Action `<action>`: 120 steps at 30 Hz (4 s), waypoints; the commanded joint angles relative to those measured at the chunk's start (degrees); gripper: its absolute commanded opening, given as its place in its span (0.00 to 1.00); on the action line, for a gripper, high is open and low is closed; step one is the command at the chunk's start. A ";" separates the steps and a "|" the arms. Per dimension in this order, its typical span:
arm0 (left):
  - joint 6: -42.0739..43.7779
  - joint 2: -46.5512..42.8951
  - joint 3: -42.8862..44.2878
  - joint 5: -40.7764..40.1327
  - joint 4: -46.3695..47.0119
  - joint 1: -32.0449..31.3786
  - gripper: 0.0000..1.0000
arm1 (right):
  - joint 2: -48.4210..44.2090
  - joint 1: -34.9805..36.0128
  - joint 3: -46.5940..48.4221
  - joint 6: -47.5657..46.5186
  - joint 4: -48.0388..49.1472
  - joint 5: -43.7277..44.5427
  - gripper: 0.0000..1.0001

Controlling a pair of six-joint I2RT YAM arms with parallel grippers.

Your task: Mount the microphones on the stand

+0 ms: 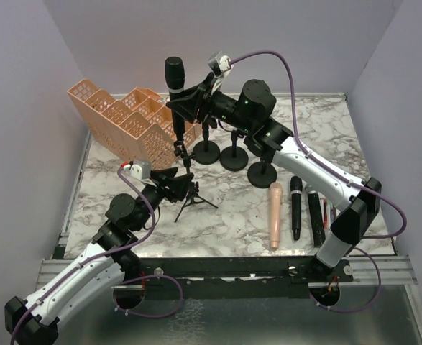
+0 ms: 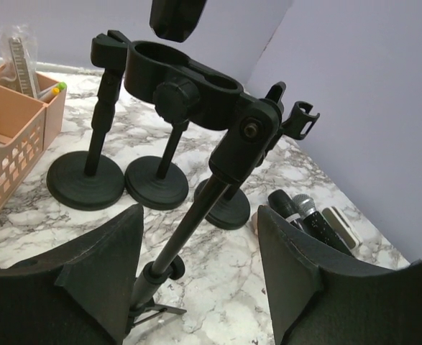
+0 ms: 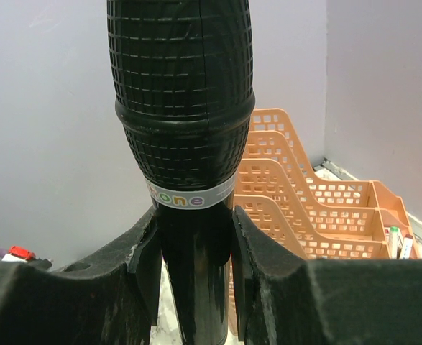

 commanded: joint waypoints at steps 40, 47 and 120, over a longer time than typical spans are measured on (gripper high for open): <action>2.91 5.23 -0.84 4.10 10.63 -0.31 0.47 | 0.55 0.41 -7.39 -5.32 -9.72 -14.08 0.00; 2.87 5.69 -0.78 3.53 10.63 -0.31 0.45 | 1.19 0.46 -9.19 -7.08 -15.33 -12.40 0.00; 11.82 -7.70 16.57 3.15 -16.43 -0.31 0.86 | -5.90 1.50 -35.49 22.12 -22.15 6.67 0.62</action>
